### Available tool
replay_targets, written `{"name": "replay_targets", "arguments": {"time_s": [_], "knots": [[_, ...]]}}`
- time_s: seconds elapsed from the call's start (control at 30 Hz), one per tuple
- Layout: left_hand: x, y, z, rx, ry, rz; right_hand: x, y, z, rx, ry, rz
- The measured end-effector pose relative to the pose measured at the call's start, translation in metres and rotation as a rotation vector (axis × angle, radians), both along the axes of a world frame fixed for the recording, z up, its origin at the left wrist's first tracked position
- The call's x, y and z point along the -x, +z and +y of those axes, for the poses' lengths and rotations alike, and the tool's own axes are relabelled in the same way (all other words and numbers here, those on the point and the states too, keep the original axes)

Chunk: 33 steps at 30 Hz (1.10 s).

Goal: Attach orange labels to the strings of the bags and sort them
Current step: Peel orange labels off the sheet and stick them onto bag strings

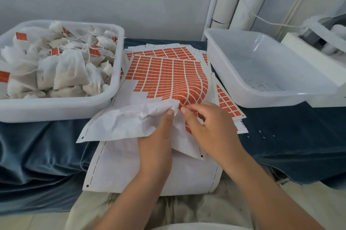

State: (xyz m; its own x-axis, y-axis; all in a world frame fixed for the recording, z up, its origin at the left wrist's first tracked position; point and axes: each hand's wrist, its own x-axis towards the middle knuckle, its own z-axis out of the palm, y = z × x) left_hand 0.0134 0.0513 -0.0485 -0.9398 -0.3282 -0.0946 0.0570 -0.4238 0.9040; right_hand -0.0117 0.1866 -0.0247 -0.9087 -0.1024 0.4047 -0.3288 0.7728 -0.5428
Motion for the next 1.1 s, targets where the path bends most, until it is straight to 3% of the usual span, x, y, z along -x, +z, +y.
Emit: {"name": "replay_targets", "arguments": {"time_s": [0.13,0.77,1.1], "knots": [[-0.002,-0.003,0.002,0.093,0.021,0.001,0.001,0.005,-0.001,-0.074,0.010,0.000],[-0.006,-0.009,0.006,0.245,0.023,0.062,0.004,0.000,0.004,0.095,0.019,0.015],[-0.006,-0.013,0.008,0.356,0.003,0.006,0.004,0.001,0.004,0.065,0.021,0.069]]}}
